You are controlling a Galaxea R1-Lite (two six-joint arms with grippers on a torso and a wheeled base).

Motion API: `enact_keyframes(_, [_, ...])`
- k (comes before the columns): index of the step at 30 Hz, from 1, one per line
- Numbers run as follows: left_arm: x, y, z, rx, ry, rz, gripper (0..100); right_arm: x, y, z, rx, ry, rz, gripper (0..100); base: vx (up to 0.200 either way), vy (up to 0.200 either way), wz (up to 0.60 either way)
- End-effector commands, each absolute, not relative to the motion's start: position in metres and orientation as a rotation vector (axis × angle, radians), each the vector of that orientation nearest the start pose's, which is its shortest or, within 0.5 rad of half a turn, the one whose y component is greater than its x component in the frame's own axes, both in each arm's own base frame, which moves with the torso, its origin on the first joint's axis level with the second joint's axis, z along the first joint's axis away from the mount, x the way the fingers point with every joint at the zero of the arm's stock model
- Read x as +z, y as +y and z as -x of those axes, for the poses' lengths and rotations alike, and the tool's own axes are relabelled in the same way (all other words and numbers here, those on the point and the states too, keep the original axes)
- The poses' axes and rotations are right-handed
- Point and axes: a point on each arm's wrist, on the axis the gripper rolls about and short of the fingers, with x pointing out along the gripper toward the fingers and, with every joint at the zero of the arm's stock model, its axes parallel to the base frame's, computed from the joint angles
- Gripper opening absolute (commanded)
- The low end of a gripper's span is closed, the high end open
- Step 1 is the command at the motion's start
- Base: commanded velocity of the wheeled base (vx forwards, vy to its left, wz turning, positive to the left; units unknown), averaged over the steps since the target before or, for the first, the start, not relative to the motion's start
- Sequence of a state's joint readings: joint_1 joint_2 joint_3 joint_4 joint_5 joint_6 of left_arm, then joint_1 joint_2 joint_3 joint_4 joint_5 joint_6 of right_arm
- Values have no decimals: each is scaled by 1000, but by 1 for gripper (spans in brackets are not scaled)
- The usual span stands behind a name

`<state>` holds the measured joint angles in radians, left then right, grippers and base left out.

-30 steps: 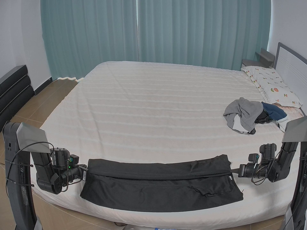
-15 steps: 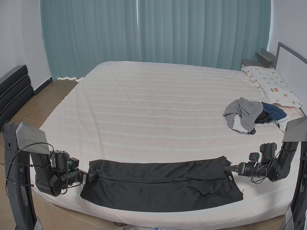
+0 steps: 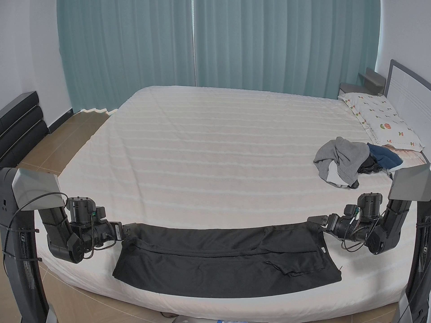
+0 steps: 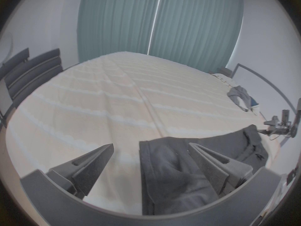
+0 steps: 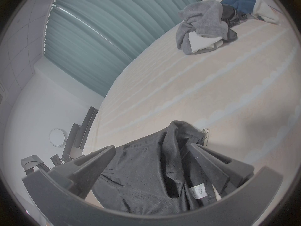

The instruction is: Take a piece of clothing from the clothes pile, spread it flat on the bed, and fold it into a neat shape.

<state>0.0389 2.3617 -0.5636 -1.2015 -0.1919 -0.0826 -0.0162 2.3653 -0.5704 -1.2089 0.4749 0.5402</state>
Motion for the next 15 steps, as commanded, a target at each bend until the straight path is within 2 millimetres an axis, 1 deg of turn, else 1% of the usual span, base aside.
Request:
enact_keyframes(1, [-7,23,-327,-218,611,217,100,-48,6,-333,268,710,-679,100,0,0,0])
enact_keyframes(3, [-3,27,-327,-228,633,235,100,-49,6,-333,267,716,-683,100,0,0,0])
enact_keyframes(7, [-5,22,-334,-228,645,269,100,-49,6,-333,270,715,-685,100,0,0,0])
enact_keyframes(9, [-9,18,-339,-229,652,298,100,-49,6,-333,271,716,-685,100,0,0,0])
enact_keyframes(10, [-13,13,-345,-222,660,343,100,-49,6,-333,271,716,-685,100,0,0,0])
enact_keyframes(13, [-18,10,-358,-179,660,421,100,-51,6,-333,269,720,-688,100,0,0,0])
enact_keyframes(15, [-24,10,-364,-146,662,448,100,-51,6,-332,270,722,-688,100,0,0,0])
